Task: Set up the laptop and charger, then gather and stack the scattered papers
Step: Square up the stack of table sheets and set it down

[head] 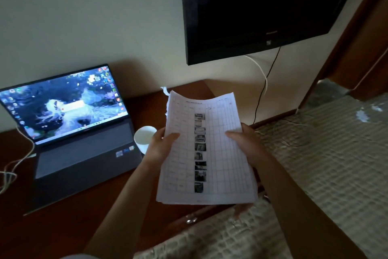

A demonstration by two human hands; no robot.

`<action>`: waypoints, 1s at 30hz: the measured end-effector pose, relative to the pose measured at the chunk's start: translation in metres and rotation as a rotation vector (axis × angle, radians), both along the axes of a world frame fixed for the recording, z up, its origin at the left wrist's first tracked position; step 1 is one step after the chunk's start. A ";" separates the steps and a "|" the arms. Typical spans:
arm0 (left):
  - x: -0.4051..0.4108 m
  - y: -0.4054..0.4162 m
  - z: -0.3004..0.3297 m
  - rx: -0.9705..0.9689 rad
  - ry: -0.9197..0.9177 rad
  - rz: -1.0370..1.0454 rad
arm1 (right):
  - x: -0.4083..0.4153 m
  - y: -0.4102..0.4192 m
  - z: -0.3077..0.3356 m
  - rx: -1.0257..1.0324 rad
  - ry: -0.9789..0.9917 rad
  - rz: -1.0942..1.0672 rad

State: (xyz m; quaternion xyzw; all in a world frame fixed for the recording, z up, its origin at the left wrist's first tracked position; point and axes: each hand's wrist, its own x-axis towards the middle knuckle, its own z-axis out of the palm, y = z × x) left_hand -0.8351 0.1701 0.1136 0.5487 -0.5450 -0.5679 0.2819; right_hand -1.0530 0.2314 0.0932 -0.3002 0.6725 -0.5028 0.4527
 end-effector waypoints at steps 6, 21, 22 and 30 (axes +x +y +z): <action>-0.067 0.034 -0.023 0.050 0.004 0.125 | -0.066 -0.002 -0.026 0.114 0.056 0.138; -0.123 -0.022 -0.114 0.277 -0.008 0.297 | -0.118 -0.071 -0.104 0.213 0.213 0.195; -0.127 -0.026 -0.119 0.292 -0.030 0.300 | -0.120 -0.073 -0.109 0.213 0.238 0.201; -0.143 -0.028 -0.157 0.416 -0.174 0.545 | -0.130 -0.073 -0.159 0.244 0.504 0.265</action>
